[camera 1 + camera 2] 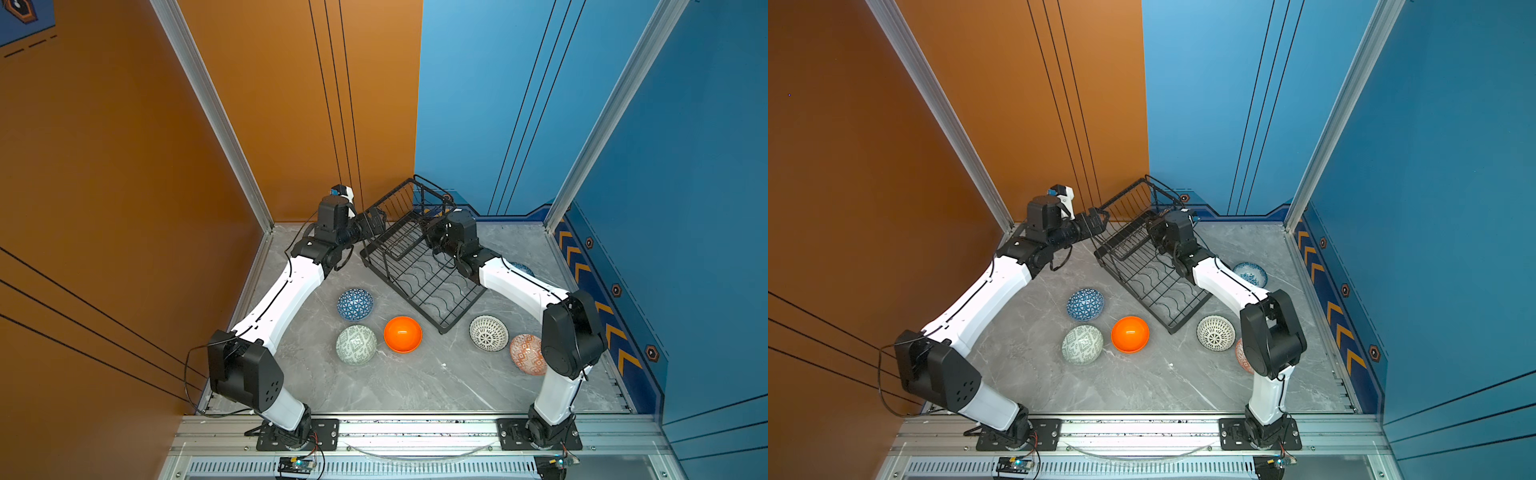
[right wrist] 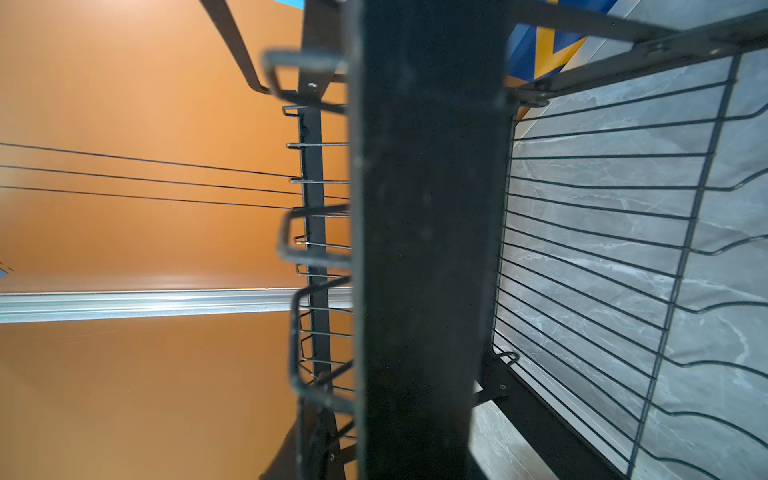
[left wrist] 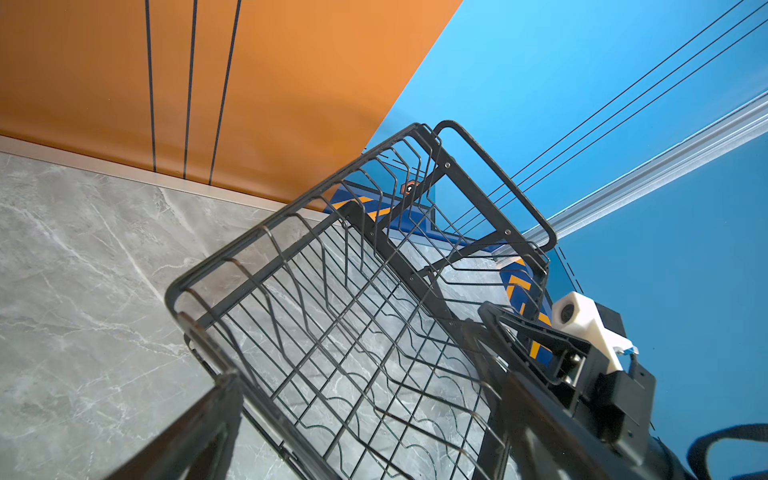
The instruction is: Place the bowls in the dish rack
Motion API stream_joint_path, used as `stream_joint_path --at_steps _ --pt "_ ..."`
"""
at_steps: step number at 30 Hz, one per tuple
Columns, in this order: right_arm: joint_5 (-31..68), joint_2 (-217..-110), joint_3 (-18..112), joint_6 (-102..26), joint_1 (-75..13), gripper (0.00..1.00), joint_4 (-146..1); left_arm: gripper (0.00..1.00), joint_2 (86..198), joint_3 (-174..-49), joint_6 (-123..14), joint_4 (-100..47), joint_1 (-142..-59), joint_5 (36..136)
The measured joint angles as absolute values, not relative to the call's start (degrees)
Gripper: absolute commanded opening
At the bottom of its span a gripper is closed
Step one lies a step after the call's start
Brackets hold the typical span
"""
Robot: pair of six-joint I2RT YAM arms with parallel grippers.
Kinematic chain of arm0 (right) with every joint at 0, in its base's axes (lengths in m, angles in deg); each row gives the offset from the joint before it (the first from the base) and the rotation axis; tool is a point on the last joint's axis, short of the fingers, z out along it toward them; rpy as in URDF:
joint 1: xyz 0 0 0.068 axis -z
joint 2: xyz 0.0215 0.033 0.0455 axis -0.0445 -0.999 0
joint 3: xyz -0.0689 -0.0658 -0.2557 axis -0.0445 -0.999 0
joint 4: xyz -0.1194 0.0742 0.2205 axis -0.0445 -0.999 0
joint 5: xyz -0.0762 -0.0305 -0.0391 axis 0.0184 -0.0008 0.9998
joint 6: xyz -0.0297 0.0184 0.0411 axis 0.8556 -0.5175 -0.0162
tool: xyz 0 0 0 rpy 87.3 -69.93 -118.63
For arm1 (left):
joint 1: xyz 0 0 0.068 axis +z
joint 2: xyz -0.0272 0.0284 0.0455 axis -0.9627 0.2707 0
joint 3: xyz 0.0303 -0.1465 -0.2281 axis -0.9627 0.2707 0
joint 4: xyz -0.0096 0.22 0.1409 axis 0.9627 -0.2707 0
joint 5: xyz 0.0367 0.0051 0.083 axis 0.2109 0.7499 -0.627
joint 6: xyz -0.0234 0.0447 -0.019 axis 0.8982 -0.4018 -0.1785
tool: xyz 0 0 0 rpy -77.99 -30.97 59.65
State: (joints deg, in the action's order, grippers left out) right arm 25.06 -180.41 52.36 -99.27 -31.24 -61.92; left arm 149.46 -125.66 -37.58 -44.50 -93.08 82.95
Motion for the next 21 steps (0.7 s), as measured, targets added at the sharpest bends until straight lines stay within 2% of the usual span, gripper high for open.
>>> stream_joint_path --at_steps 11,21 --pt "25.48 -179.45 49.51 -103.32 -29.95 0.13 -60.84 0.98 149.65 -125.66 -37.73 -44.09 -93.52 82.95" --pt "24.82 -179.47 47.83 -105.85 -28.68 0.24 -59.16 0.98 150.18 -125.14 -37.73 -44.02 -94.15 82.93"
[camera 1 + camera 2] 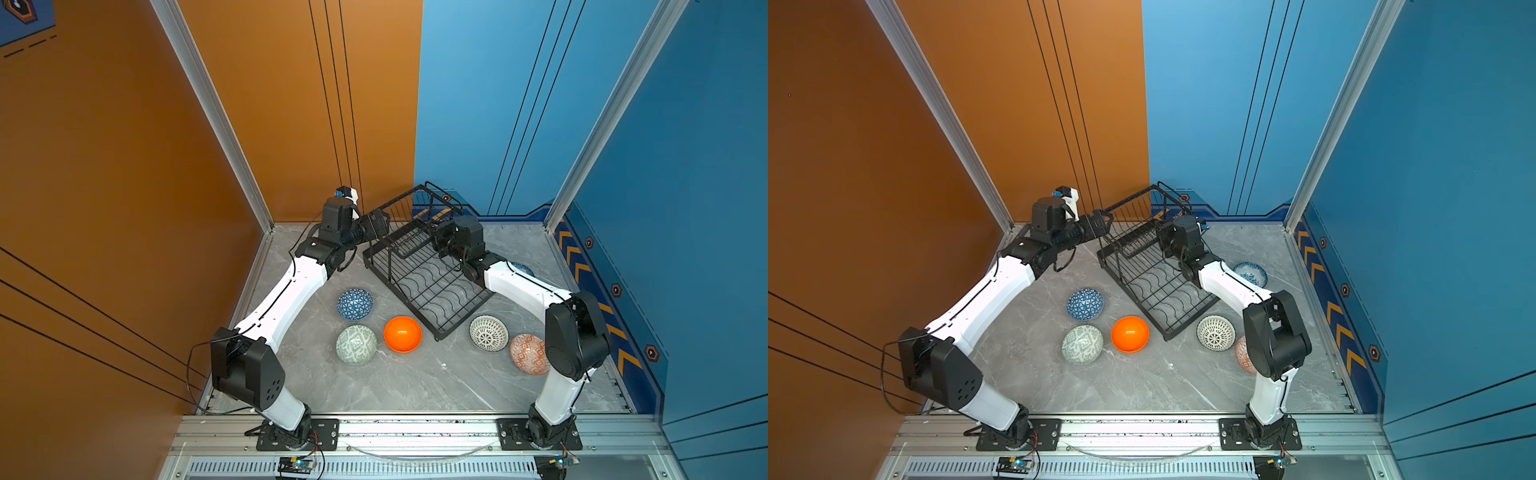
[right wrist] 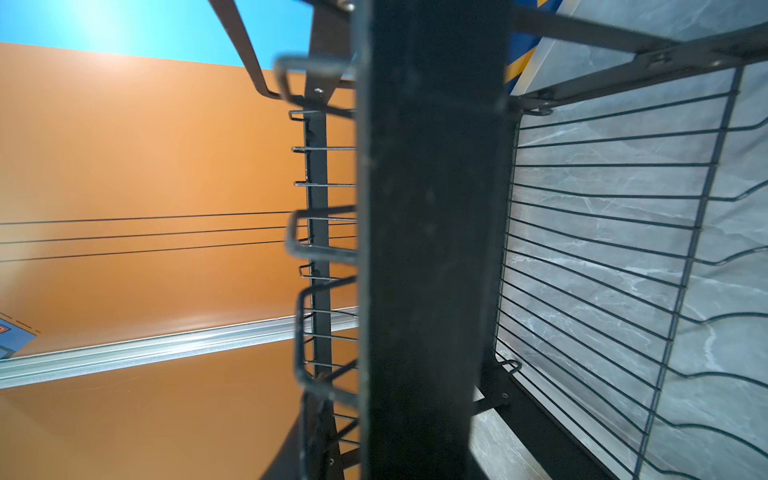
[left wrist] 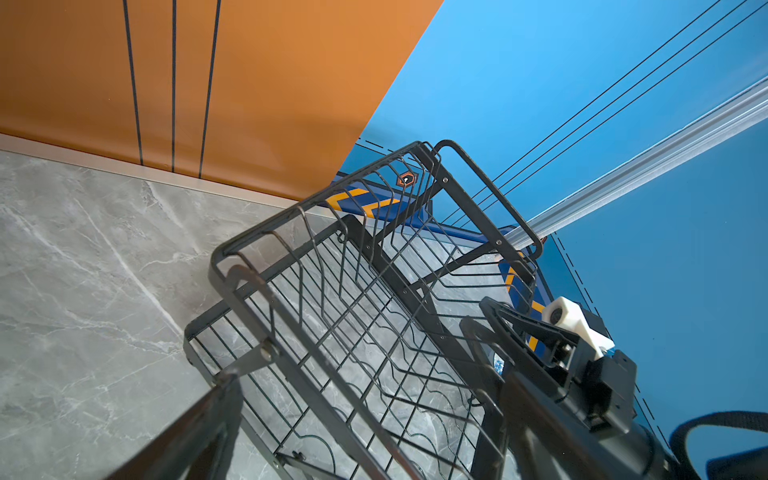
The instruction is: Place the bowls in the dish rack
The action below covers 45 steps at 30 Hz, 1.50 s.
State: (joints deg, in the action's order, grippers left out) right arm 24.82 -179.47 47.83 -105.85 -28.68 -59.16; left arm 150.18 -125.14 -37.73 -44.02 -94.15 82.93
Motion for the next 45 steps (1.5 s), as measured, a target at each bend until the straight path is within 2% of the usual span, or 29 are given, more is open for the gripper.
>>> stream_joint_path --at_steps 4,5,7,10,13,17,24,32,37,40,45 --pt "24.45 -179.47 47.46 -105.87 -28.55 0.28 -58.48 0.98 150.22 -124.79 -37.73 -44.04 -94.2 82.93" --pt "24.38 -179.47 47.42 -105.87 -28.5 0.32 -58.37 0.98 150.22 -124.74 -37.73 -44.04 -94.22 82.93" --pt "24.34 -179.45 47.42 -104.52 -28.48 0.45 -58.35 0.98 150.22 -124.74 -37.73 -44.02 -94.26 82.93" --pt "24.41 -179.34 47.18 -98.31 -28.35 0.71 -59.6 0.98 150.22 -124.74 -37.77 -44.04 -94.26 82.91" --pt "24.38 -179.06 46.98 -94.4 -28.11 0.85 -61.39 0.98 150.2 -124.74 -38.23 -44.04 -94.26 82.65" --pt "24.34 -177.85 46.45 -90.97 -27.7 1.0 -64.14 0.98 149.81 -124.7 -38.8 -44.13 -94.26 81.86" --pt "24.32 -172.76 43.83 -86.62 -27.59 1.0 -68.91 0.98 146.99 -123.76 -39.89 -44.72 -94.26 80.46" --pt "24.95 -160.28 36.03 -77.5 -25.29 1.0 -80.36 0.98 140.32 -120.33 -40.31 -45.38 -95.9 79.52" --pt "27.44 -151.08 30.02 -70.79 -17.36 1.0 -87.95 0.98 135.45 -114.05 -40.29 -44.0 -102.81 78.49" --pt "27.86 -146.45 25.69 -68.02 -9.66 1.0 -90.61 0.98 135.1 -111.98 -40.26 -42.75 -107.7 78.16" --pt "27.14 -144.65 20.62 -65.28 1.81 1.0 -93.11 0.98 136.87 -111.1 -39.8 -40.15 -114.9 78.14"
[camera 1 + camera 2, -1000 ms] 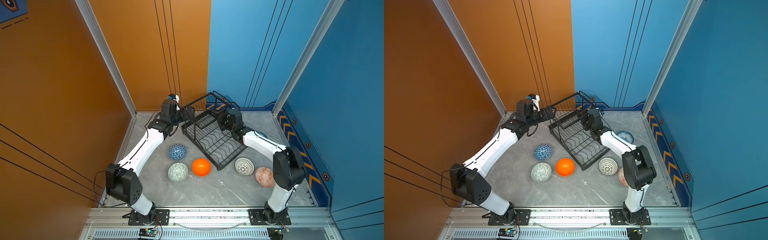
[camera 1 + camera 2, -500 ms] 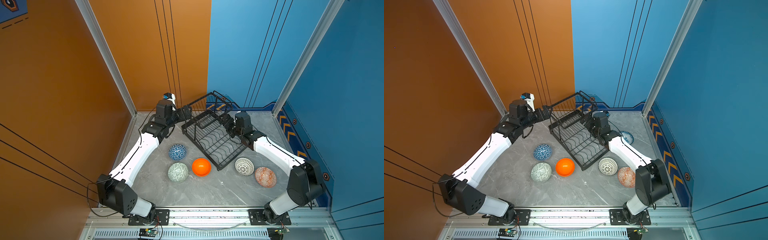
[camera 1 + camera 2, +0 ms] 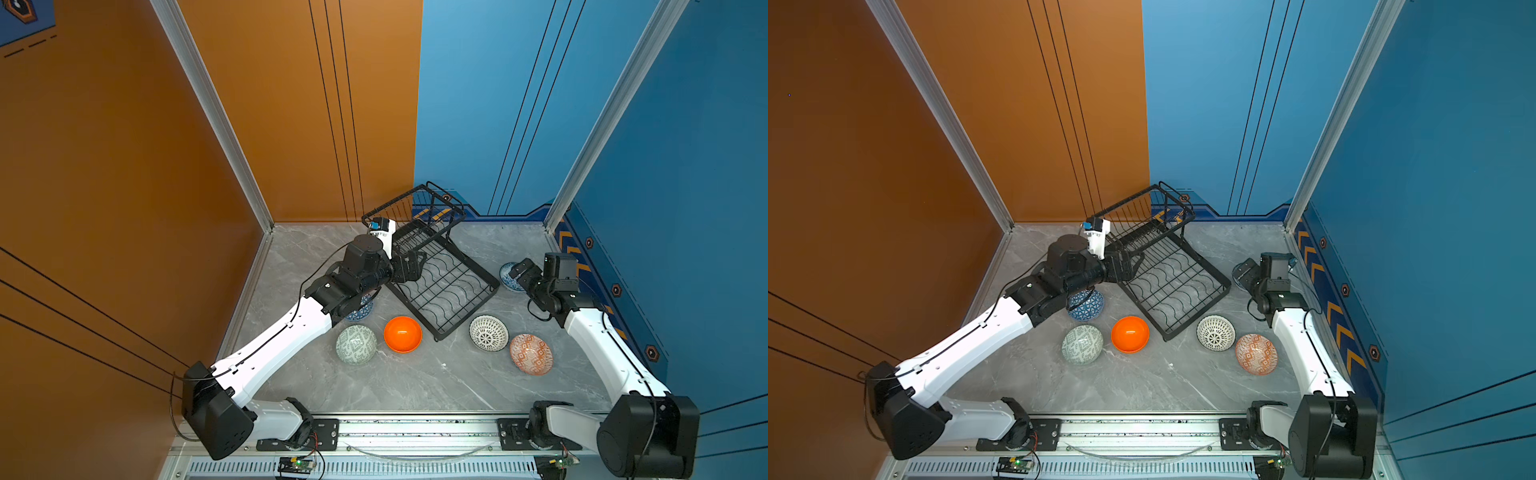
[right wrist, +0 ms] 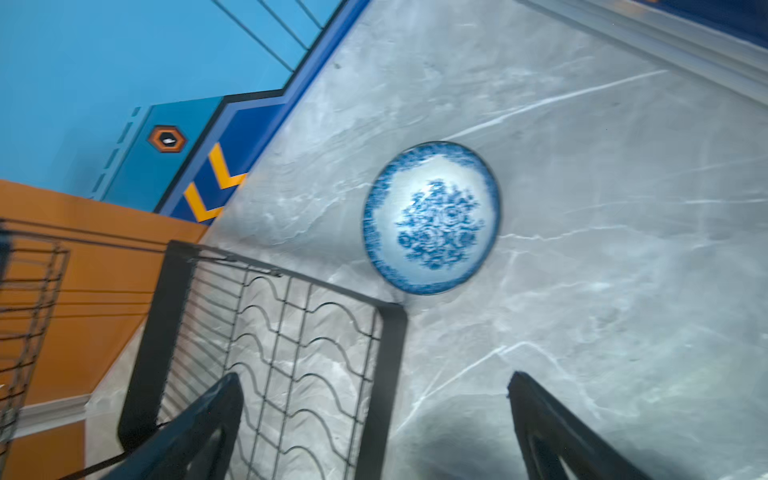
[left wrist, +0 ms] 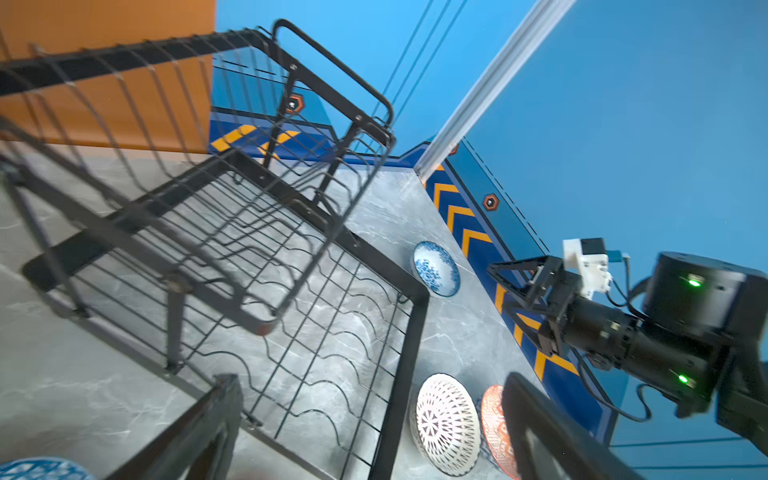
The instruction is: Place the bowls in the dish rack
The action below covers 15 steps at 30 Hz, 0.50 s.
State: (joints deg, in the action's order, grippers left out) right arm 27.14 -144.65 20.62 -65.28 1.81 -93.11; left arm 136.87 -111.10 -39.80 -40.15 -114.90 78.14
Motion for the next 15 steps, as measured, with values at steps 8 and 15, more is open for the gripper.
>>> stream_joint_path --at_steps 8,15 --pt "22.48 -152.04 18.85 -63.97 13.24 0.96 -91.58 0.98 148.45 -115.45 -39.72 -38.34 -121.47 80.15" --pt "16.62 -161.96 20.9 -62.92 14.03 0.86 -89.54 0.98 156.82 -122.21 -38.71 -38.43 -123.03 83.45"
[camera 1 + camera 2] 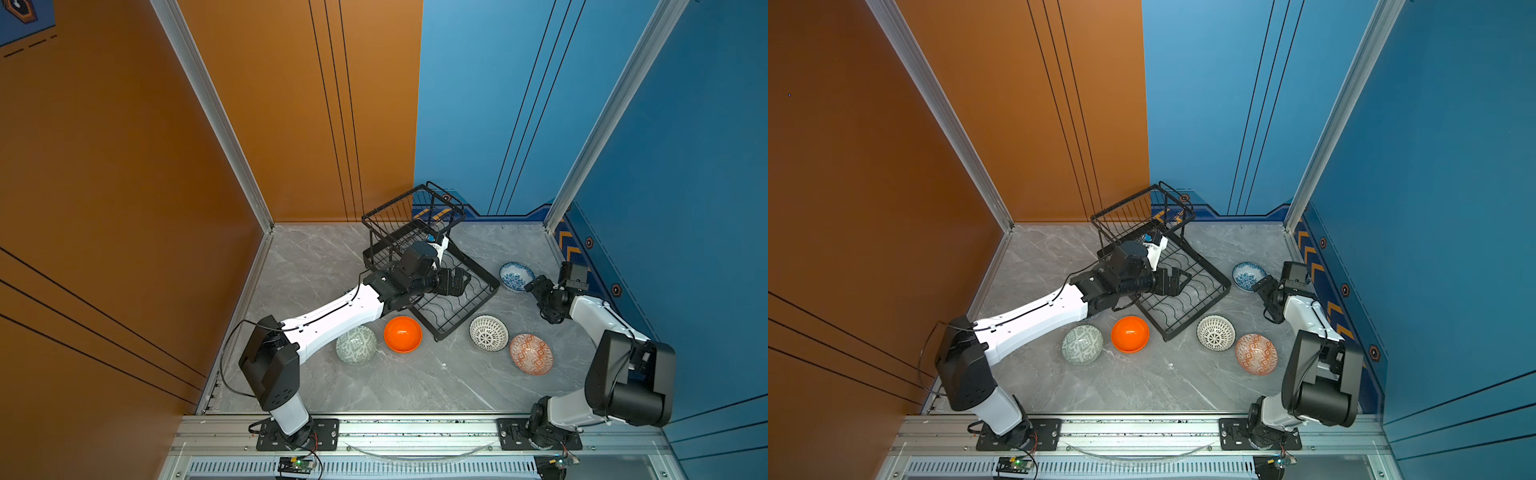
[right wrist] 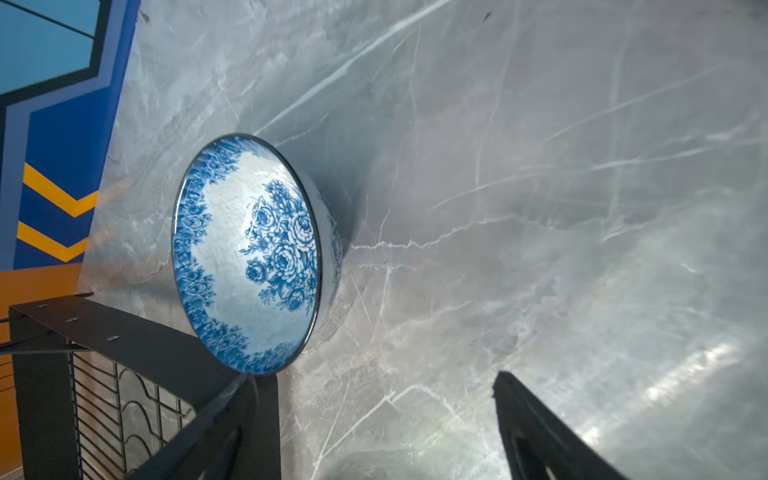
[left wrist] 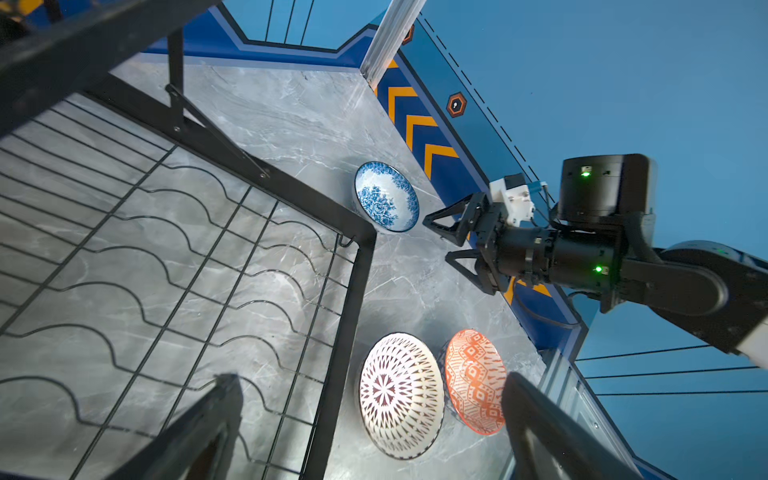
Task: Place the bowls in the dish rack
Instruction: 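Grasp the floral bowl rim with the right gripper while left gripper reaches into rack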
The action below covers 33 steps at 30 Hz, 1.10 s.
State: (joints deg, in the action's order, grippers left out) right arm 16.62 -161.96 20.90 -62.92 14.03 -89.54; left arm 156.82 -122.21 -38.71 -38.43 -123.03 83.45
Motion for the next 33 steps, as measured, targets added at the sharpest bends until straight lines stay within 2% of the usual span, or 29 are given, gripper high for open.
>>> stream_joint_path --at_steps 11,15,21,30,33 --pt "12.73 -169.81 24.93 -62.66 14.07 0.78 -85.35 0.98 163.09 -128.33 -38.76 -39.87 -123.81 85.79" --pt "12.32 -172.48 26.98 -62.64 14.07 0.63 -84.49 0.98 163.71 -129.14 -38.8 -41.38 -123.81 85.84" --pt "12.32 -175.38 28.16 -62.49 14.05 0.53 -83.84 0.98 163.71 -129.27 -38.95 -42.38 -123.4 85.86" --pt "13.3 -175.6 28.2 -61.94 13.94 0.28 -83.49 0.98 163.69 -129.27 -39.26 -42.82 -122.33 85.86" --pt "13.85 -175.6 28.36 -61.48 13.83 0.23 -83.53 0.98 163.69 -129.27 -39.39 -42.82 -122.3 85.9"
